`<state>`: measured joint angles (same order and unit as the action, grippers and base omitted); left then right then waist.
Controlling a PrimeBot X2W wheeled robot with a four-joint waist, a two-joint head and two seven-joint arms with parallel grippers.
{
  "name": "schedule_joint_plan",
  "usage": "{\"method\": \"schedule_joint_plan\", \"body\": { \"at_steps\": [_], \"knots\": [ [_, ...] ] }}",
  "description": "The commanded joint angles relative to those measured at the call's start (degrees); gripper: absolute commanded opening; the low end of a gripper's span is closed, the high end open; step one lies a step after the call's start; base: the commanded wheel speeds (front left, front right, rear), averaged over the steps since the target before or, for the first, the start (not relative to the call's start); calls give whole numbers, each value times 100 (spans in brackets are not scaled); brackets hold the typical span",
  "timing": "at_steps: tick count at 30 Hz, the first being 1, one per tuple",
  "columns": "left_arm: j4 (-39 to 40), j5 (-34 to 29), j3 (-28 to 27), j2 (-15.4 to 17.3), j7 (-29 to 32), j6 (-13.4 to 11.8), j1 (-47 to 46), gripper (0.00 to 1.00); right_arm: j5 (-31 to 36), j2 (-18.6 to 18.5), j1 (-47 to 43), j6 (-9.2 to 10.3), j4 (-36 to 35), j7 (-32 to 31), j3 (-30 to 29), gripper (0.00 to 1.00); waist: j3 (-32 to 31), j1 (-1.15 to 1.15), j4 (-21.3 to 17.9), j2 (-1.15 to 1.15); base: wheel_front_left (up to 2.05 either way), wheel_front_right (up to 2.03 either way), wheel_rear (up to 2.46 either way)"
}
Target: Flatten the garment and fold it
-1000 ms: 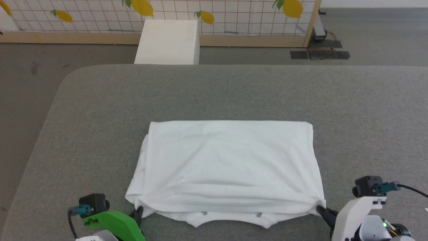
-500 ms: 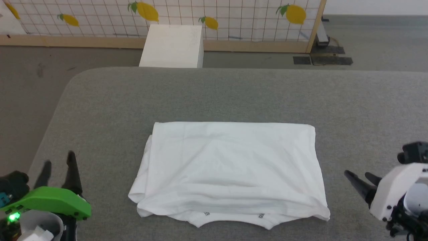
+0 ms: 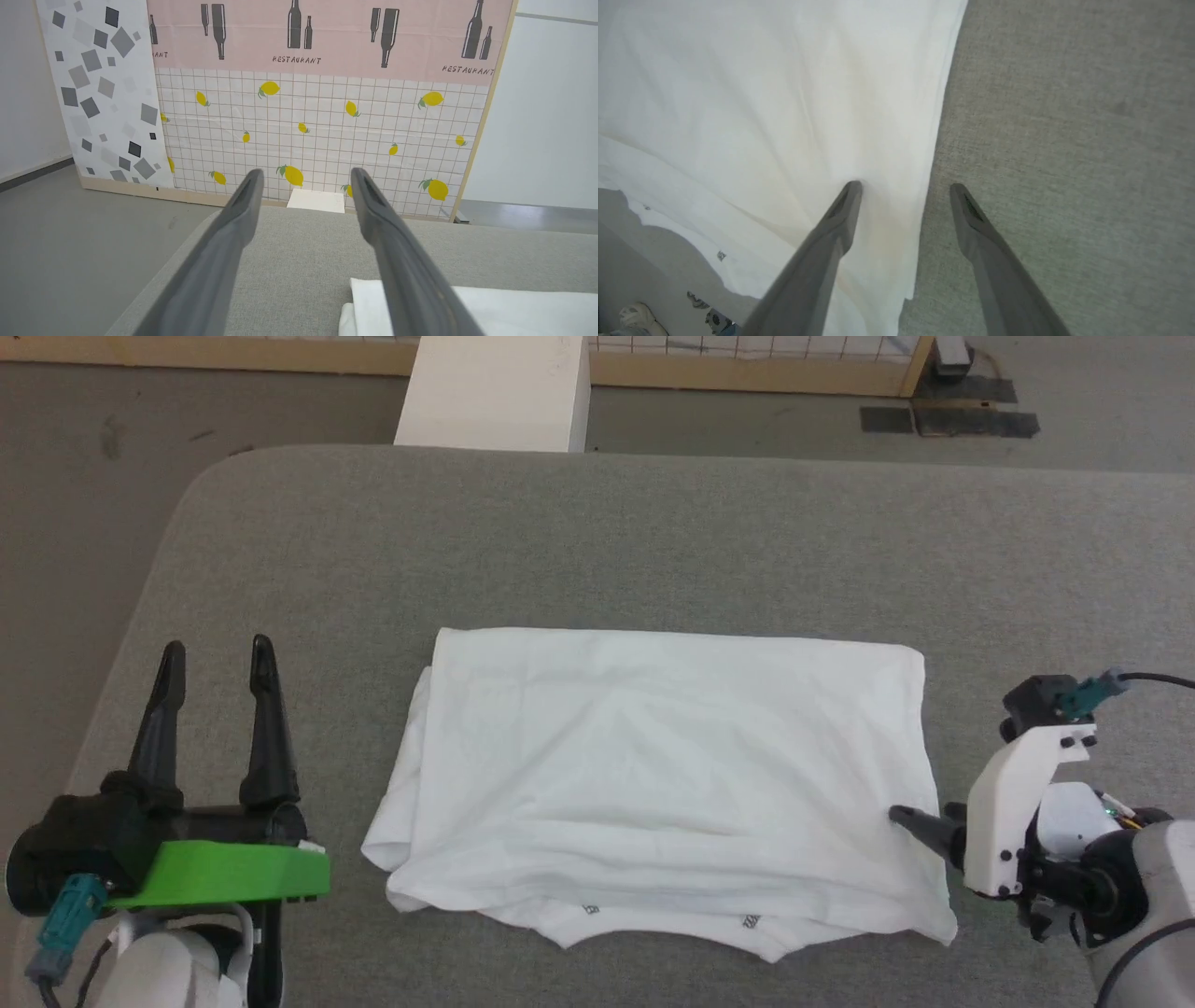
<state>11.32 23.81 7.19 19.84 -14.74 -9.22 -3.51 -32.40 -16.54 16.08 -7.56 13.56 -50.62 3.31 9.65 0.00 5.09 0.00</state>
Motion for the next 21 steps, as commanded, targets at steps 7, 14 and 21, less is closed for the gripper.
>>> {"method": "schedule_joint_plan", "body": {
  "at_steps": [7,14,21],
  "knots": [
    [-204,-327,-375,-489,-25,493,86,100,-312,185,376,8,589,466,847,100,209,0,116,0,0,0,0],
    [-416,-544,-583,-781,-25,828,89,100,-585,109,619,8,981,791,1361,57,191,0,150,0,0,0,0],
    [-568,-696,-735,-956,-26,1036,118,100,-757,-311,651,8,1207,960,1328,0,92,0,113,0,0,0,0]
  ]
}}
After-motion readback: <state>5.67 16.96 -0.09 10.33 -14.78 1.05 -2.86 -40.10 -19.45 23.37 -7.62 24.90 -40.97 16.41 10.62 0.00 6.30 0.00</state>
